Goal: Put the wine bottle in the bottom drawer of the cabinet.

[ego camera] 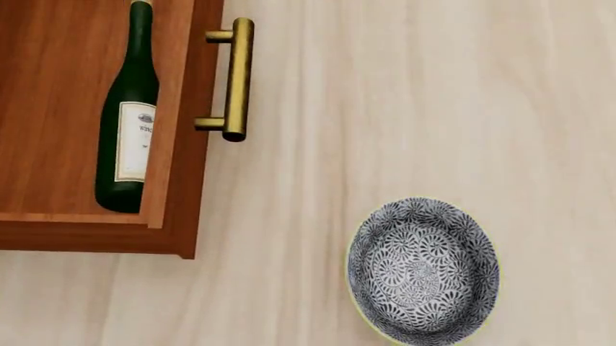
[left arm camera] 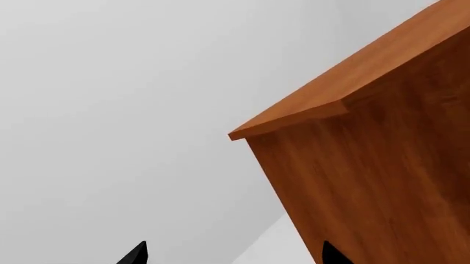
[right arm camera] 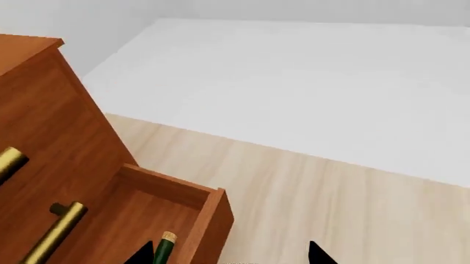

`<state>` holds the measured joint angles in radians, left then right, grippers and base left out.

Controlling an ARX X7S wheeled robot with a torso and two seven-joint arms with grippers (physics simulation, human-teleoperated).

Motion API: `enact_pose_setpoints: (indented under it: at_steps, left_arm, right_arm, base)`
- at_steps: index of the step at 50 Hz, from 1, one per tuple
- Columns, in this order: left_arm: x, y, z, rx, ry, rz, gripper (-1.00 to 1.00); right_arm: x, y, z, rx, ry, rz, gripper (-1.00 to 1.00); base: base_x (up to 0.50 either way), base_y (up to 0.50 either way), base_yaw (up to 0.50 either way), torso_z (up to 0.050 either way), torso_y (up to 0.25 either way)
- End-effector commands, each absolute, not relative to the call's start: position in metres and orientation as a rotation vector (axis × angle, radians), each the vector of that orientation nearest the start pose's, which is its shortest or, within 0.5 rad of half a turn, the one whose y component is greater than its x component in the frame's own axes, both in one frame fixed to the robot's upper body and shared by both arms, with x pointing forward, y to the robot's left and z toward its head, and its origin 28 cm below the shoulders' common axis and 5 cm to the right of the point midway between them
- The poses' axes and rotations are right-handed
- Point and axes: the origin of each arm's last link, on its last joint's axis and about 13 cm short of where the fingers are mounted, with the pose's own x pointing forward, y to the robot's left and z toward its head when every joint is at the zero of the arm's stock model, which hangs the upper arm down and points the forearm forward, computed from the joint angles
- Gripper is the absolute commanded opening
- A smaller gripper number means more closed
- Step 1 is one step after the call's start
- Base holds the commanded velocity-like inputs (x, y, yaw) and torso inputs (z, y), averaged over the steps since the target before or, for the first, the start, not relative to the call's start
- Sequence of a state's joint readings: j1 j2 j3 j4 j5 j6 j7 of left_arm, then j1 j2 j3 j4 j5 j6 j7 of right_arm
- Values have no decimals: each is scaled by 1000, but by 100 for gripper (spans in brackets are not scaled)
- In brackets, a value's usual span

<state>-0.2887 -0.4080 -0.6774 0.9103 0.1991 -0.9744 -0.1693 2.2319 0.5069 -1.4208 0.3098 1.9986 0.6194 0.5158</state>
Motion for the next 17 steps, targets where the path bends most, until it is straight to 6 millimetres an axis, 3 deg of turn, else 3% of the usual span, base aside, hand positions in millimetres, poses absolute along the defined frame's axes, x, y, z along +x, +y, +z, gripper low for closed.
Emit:
enact_pose_setpoints:
  at_steps: [1,8,17]
  left_arm:
    - [141,369,226,325,-370,1078,100]
    - [141,369,226,320,-371,1078,100]
    - [140,369,227,326,-368,1081,100]
  right_arm:
    - [237,-107,462,-56,-83,305,100]
    - [225,-123,445,-47,-90,249,100]
    - [216,-136,439,-14,-102,214,100]
  base:
    - [0,0,0,0,0]
    - [0,0,0,0,0]
    - [0,0,0,0,0]
